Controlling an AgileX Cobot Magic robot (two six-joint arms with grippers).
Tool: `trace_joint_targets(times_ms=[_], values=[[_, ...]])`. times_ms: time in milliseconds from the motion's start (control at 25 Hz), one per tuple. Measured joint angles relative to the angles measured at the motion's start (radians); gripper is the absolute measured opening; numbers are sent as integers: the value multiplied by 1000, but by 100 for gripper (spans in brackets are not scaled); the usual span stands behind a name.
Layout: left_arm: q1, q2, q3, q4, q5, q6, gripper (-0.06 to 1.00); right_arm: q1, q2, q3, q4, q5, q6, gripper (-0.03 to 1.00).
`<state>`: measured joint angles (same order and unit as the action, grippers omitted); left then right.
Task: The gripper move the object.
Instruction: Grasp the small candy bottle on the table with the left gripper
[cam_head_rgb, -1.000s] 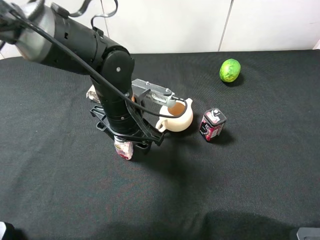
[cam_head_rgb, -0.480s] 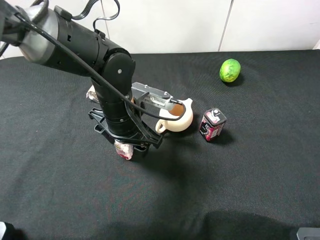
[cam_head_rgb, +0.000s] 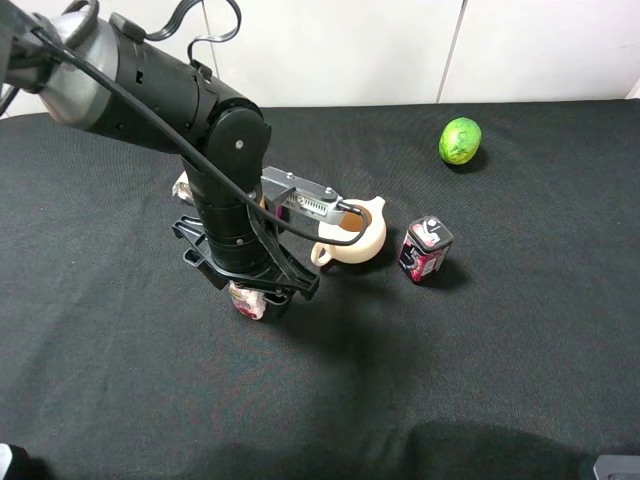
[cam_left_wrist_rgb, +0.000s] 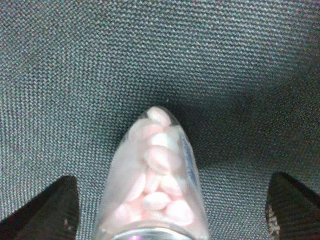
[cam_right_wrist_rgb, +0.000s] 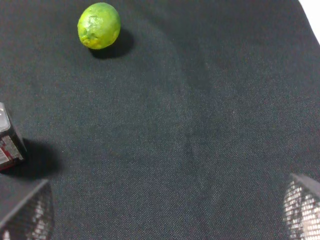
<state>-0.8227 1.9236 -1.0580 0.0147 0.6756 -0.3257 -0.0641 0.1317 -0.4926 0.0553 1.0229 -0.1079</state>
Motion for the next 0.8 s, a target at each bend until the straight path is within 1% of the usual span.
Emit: trace_joint_targets(times_ms=[800], values=[[0,20,0,8,-4,0,79,0,0,0,0,0,0,69]])
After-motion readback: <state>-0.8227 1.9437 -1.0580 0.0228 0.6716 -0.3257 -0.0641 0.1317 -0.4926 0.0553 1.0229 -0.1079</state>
